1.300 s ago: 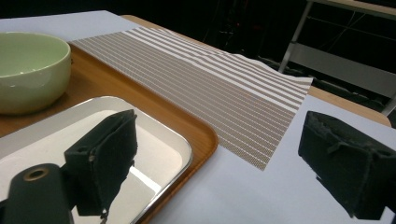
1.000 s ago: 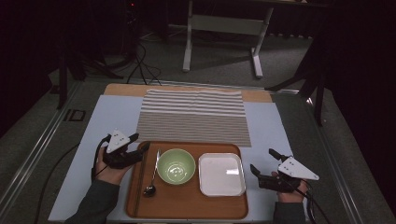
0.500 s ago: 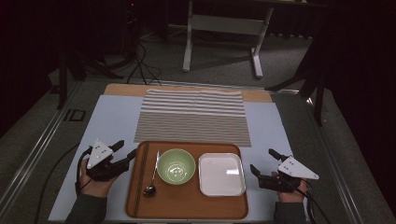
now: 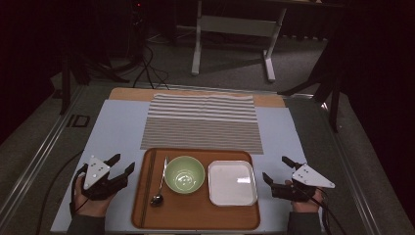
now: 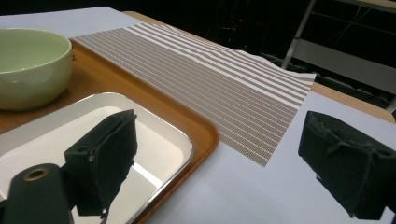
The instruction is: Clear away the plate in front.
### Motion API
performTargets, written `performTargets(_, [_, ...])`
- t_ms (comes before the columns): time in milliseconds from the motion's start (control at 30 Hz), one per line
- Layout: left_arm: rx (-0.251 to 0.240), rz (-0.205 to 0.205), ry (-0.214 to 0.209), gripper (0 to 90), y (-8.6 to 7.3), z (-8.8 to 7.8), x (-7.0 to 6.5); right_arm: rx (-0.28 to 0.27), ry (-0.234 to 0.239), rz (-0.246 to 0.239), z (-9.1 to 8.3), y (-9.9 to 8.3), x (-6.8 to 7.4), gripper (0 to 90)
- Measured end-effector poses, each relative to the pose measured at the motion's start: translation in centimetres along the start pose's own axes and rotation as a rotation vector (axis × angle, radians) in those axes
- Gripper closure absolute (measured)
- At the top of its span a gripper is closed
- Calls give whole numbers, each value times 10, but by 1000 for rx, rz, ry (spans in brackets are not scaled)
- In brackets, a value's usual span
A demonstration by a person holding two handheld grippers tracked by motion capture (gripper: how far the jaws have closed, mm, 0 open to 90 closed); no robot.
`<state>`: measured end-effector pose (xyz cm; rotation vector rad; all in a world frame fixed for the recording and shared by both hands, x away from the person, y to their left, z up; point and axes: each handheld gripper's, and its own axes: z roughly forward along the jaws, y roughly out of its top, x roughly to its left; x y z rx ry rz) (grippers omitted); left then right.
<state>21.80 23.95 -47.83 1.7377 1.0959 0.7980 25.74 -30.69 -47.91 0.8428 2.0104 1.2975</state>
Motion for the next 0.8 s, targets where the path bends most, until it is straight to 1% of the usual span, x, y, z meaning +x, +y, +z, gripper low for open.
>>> performTargets(133, [-19, -9, 16, 436, -2, -7, 2, 0, -1, -1, 0, 0, 0, 112])
performTargets(333, [-24, -19, 33, 435, -6, -15, 5, 2, -5, 0, -1, 0, -1, 112])
performTargets(533, [-29, -38, 41, 434, -8, -17, 10, 1, -7, 0, -1, -1, -2, 111])
performTargets(700, [-33, -34, 49, 434, -8, -18, 10, 2, -11, 3, -2, -1, -3, 111])
performTargets(800, [-38, -41, 55, 435, -8, -18, 12, 1, -12, 5, -2, -1, -3, 111])
